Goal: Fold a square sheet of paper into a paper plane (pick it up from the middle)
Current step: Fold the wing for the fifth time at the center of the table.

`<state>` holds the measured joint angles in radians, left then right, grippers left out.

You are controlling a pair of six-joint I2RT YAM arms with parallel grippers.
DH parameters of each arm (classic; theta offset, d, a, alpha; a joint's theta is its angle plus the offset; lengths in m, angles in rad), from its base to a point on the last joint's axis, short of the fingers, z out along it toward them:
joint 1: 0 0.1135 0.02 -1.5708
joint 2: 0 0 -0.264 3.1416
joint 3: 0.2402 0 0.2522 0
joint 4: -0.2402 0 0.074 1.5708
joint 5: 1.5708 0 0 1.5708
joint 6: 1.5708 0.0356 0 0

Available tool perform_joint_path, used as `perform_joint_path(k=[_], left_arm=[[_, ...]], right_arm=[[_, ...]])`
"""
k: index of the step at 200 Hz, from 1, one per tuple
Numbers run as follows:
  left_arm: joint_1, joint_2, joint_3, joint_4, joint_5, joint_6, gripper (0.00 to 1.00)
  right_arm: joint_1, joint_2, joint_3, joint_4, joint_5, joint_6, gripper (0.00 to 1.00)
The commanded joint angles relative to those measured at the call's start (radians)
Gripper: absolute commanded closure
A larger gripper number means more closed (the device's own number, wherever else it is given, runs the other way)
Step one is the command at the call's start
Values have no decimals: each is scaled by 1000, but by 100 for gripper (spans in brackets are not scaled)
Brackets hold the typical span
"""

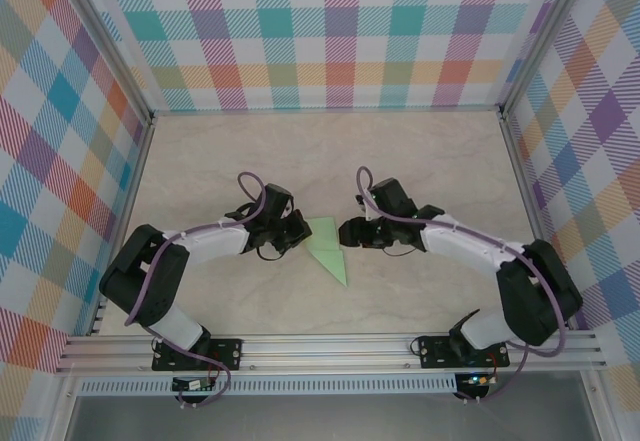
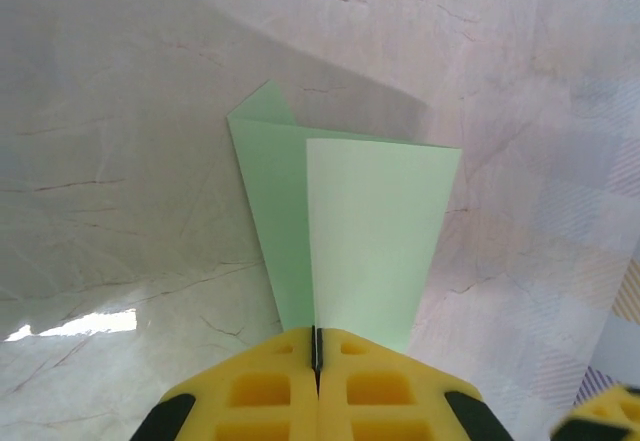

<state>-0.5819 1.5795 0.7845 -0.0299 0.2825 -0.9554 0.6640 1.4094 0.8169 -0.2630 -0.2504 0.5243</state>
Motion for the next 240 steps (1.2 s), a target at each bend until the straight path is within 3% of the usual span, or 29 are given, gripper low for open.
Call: perform_joint_path(k=[1,40,73,127,240], left_arm=[[1,-24,23,-39,-17,15,95],[2,-21,25,-39,-14,14,96],[4,-21,30,-42,-13,15,96],[5,-22,33,-52,-11,17,96],[7,-21,38,-62,-6,11,96]], right_arm=[[120,-55,-53,-47,257,-45,45],[389,-1,-8,-53,522,-54,45],[500,142,94,-122,686,-65,46],[533,261,176,-204,769,-40,50],[552,320,205,-213,820,-23,65]])
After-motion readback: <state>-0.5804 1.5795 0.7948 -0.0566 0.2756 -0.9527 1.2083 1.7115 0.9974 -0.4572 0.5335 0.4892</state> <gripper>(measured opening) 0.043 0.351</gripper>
